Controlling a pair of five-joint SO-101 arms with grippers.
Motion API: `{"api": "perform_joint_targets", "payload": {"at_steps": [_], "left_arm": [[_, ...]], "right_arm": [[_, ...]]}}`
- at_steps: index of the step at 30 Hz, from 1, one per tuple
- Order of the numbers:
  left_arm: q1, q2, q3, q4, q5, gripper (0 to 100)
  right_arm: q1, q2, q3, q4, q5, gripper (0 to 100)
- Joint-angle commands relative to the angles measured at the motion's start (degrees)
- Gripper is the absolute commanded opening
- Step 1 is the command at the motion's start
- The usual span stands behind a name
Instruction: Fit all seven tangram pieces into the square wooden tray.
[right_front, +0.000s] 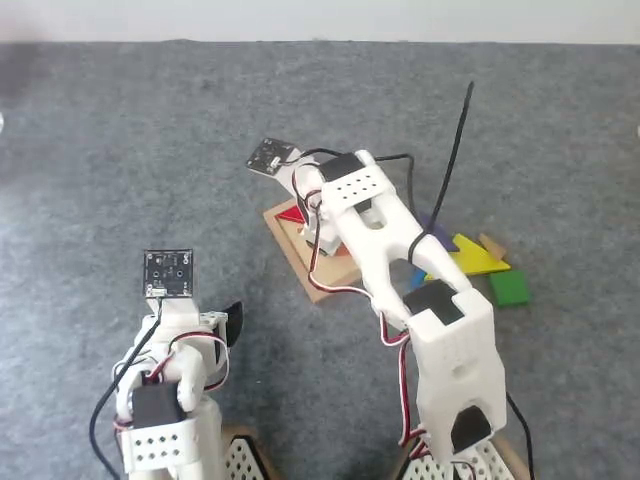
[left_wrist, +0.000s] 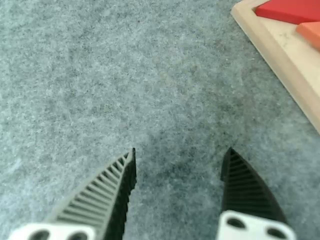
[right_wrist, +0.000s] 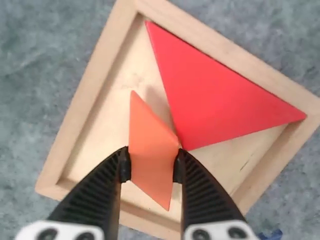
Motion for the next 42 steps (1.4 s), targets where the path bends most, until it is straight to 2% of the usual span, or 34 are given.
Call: {"api": "perform_joint_targets", "payload": {"at_steps": [1, 8, 18, 39, 42], "left_arm": [[-0.09, -1.23, -1.27, 0.26, 0.44, 27], [-0.09, -1.23, -1.27, 0.26, 0.44, 27], [-0.09, -1.23, -1.27, 0.26, 0.44, 27], [-0.09, -1.23, -1.27, 0.26, 0.44, 27], [-0.09, -1.23, -1.27, 0.26, 0.44, 27]], "right_arm": [[-1.19, -4.44, -1.05, 2.86, 1.58, 0.8], [-5.32, -3.91, -0.97, 2.24, -3.60, 0.8], [-4.97, -4.00, -0.88, -0.13, -10.20, 0.8], [-2.86, -3.91, -0.88, -2.42, -10.46, 0.8], [-2.86, -3.91, -0.79, -3.82, -12.66, 0.8]]}}
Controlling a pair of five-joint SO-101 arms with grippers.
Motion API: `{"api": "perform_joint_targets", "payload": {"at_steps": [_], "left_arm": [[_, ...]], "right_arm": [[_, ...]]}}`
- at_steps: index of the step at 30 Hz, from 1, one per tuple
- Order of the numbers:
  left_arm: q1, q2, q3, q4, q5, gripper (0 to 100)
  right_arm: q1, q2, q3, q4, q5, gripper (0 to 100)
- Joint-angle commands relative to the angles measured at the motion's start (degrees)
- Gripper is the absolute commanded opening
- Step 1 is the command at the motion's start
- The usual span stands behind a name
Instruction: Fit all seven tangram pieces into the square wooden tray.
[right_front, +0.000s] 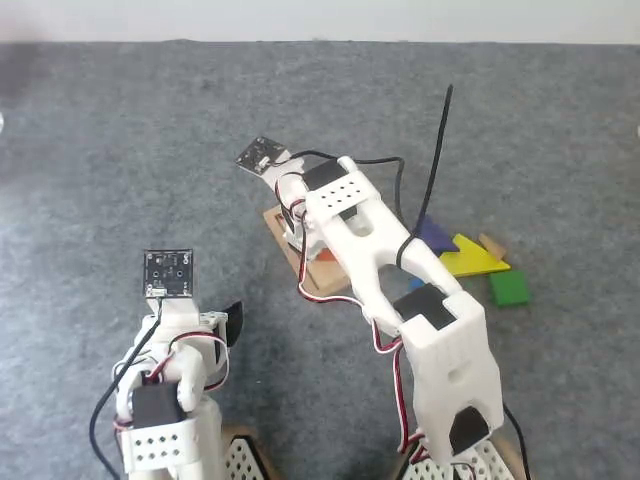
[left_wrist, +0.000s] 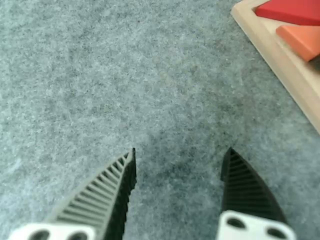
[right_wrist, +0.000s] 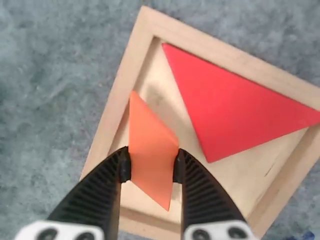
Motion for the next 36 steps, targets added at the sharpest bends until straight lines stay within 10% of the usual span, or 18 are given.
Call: {"api": "perform_joint_targets", "payload": {"at_steps": [1, 36], "left_arm": [[-0.09, -1.23, -1.27, 0.26, 0.44, 27], [-0.09, -1.23, -1.27, 0.26, 0.44, 27]], "right_arm": [[0.75, -3.91, -0.79, -1.54, -1.85, 0.8], [-4.53, 0.31, -0.97, -7.34, 2.73, 1.5]]}}
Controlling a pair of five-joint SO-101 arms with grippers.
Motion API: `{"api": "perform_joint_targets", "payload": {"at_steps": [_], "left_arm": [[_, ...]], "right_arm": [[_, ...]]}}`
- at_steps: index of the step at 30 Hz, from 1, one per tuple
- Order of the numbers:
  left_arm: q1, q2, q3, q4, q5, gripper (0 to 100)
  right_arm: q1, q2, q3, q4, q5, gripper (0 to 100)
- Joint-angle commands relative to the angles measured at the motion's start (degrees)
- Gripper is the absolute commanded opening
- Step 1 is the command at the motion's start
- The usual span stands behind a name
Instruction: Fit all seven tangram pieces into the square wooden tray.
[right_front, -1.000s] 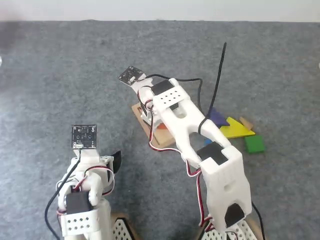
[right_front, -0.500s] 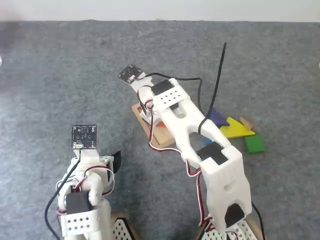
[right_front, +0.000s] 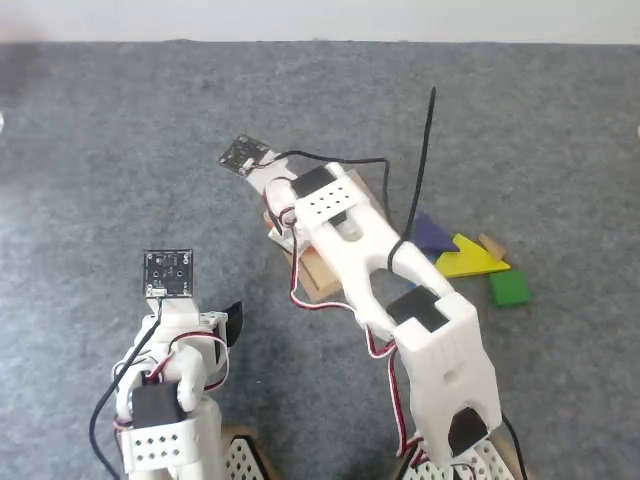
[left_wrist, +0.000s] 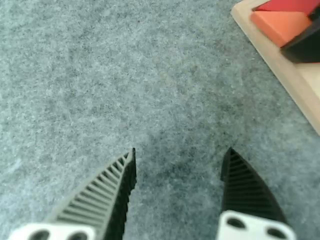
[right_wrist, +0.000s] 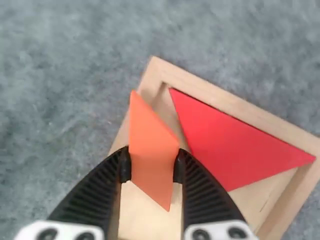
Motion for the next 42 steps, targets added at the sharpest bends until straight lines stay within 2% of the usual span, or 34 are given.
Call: {"api": "perform_joint_targets", "payload": {"at_steps": [1, 8, 16, 23, 32, 42], "left_arm": [[-0.09, -1.23, -1.27, 0.26, 0.44, 27], [-0.09, -1.23, -1.27, 0.26, 0.44, 27], [-0.09, -1.23, -1.27, 0.26, 0.44, 27], [-0.09, -1.23, -1.27, 0.26, 0.44, 27], [-0.09, -1.23, -1.27, 0.26, 0.44, 27], [-0.09, -1.23, -1.27, 0.26, 0.44, 27]], "right_arm": [[-1.71, -0.57, -0.97, -0.75, 1.05, 2.9], [-0.22, -0.48, -0.70, 0.48, 2.73, 15.3], [0.13, -1.10, -0.97, 2.24, 3.08, 15.5], [1.80, -9.45, -0.09, 4.26, 2.99, 15.5], [1.98, -9.45, 9.76, -6.81, 2.55, 15.5], [4.62, -9.36, 10.46, -10.51, 2.90, 15.5]]}}
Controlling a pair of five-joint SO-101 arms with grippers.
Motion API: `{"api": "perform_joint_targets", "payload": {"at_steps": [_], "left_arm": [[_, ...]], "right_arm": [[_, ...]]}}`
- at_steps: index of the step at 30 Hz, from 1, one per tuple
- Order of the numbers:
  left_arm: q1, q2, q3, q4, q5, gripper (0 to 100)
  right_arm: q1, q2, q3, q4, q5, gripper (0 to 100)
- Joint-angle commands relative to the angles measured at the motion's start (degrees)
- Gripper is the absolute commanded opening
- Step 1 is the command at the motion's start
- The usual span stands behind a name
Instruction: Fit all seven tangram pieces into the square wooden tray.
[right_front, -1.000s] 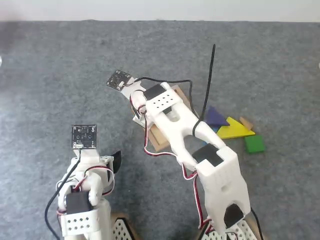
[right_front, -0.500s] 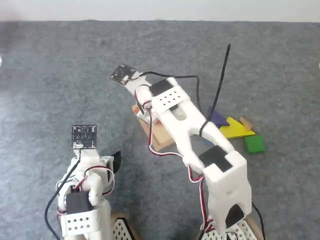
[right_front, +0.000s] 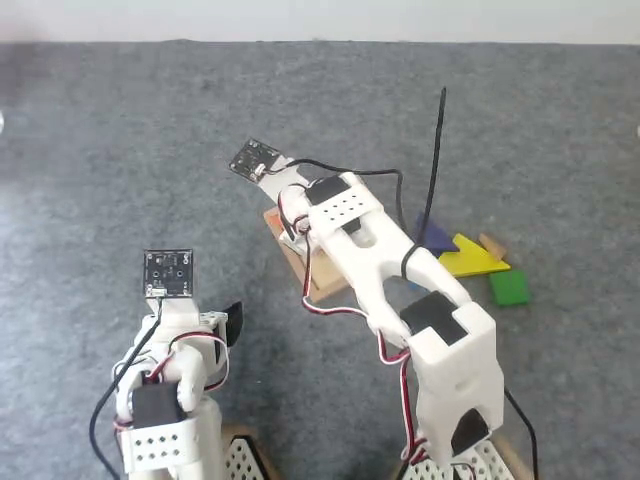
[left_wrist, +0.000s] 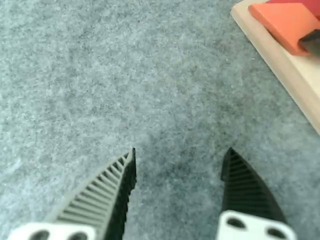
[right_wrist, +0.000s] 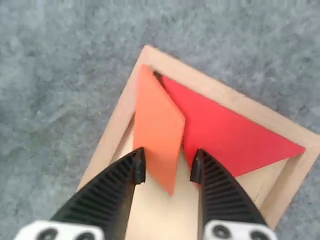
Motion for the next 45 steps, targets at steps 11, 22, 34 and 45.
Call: {"api": "perform_joint_targets", "payload": {"at_steps": [11, 22, 34, 45], "left_arm": [[-0.09, -1.23, -1.27, 0.26, 0.44, 27], [-0.09, -1.23, -1.27, 0.26, 0.44, 27], [-0.09, -1.23, -1.27, 0.26, 0.44, 27], [-0.09, -1.23, -1.27, 0.26, 0.44, 27]], "right_arm": [[1.01, -5.23, -0.62, 2.15, 0.88, 15.5], [0.66, -6.73, -0.62, 2.24, 0.62, 15.5], [0.40, -1.19, -0.62, -1.45, 0.88, 15.5], [-0.04, -0.04, -0.70, -4.88, 0.70, 15.5]]}}
